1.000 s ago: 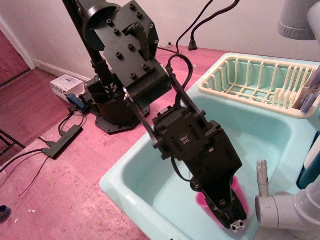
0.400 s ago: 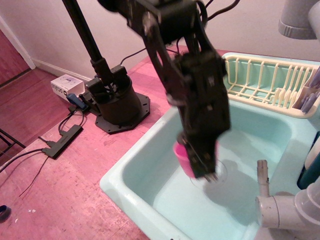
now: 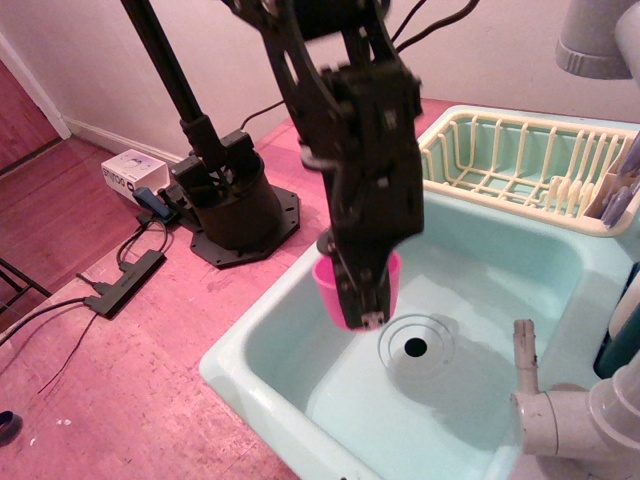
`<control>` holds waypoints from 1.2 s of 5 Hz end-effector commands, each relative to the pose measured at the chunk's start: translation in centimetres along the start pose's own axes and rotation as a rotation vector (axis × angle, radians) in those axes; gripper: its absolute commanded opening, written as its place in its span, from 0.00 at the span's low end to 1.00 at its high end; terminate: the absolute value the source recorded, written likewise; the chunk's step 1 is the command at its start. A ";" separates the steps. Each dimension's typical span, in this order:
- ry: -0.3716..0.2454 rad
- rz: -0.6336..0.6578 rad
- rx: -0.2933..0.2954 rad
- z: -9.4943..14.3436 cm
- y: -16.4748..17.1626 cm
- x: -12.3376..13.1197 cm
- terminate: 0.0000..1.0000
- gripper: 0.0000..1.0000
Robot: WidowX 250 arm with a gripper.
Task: Flip cup upright
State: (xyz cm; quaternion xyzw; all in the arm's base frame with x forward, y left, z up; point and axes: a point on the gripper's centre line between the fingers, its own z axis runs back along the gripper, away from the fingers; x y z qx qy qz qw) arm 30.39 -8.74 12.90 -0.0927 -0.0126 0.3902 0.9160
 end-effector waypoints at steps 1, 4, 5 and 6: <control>0.028 -0.050 -0.007 -0.2 -1.2 0.1 0.00 0.00; 0.065 -0.093 0.033 -1.8 -2.7 1.4 0.00 1.00; 0.060 -0.108 0.036 -1.5 -2.3 1.6 0.00 1.00; 0.058 -0.114 0.027 -1.3 -1.9 1.6 1.00 1.00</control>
